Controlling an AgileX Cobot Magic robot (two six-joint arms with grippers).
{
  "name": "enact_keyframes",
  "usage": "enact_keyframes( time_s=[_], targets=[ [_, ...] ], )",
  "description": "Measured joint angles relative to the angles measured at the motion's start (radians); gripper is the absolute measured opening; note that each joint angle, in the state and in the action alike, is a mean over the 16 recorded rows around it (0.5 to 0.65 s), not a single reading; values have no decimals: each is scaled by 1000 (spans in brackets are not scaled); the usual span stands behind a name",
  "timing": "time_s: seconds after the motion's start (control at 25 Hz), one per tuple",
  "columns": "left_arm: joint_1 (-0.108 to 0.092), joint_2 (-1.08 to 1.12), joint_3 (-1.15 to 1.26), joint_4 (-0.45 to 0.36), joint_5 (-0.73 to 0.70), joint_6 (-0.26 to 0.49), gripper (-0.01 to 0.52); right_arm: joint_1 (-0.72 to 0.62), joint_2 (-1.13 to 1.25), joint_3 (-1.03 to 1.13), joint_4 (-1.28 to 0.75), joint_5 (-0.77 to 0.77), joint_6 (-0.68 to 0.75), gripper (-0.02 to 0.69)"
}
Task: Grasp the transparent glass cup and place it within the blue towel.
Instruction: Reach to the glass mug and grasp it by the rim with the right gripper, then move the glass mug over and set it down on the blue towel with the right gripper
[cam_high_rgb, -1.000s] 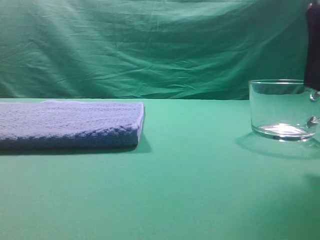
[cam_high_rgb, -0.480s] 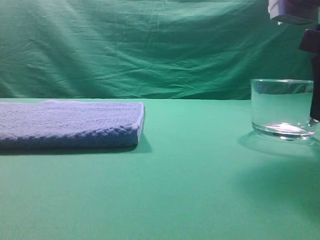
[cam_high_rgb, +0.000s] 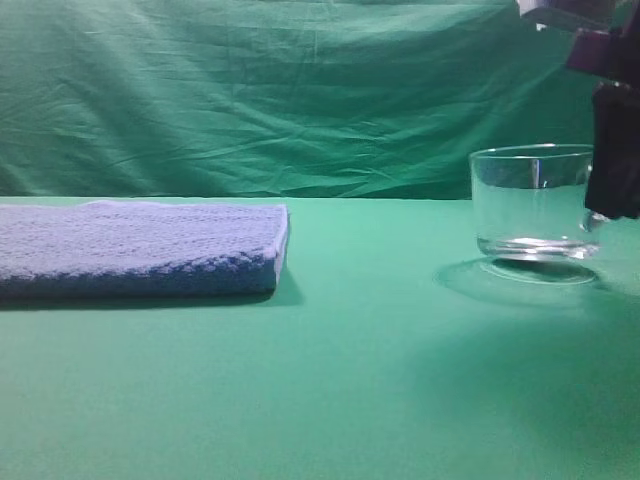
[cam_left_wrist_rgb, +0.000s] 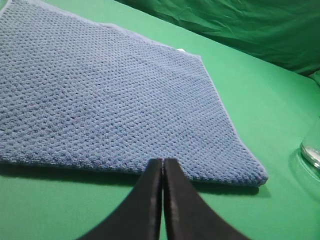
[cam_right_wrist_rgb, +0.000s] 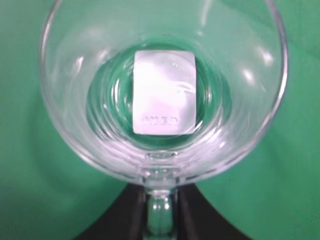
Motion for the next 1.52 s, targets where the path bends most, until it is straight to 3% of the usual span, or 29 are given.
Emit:
enact_keyframes(
  time_s=[0.48,0.92,1.08,1.36,1.52],
  targets=[
    [0,0,0,0,0,0,0,293,333,-490,22,-4,-1,104],
    [0,0,0,0,0,0,0,378,663,-808,13,-44,-11,109],
    [0,0,0,0,0,0,0,380,716,-848,8,-76,-18,167],
    [0,0,0,0,0,0,0,377,711,-863,-2,-92,-26,344],
    [0,0,0,0,0,0,0,369,648,-866,-7,-35,-17,381]
  ],
)
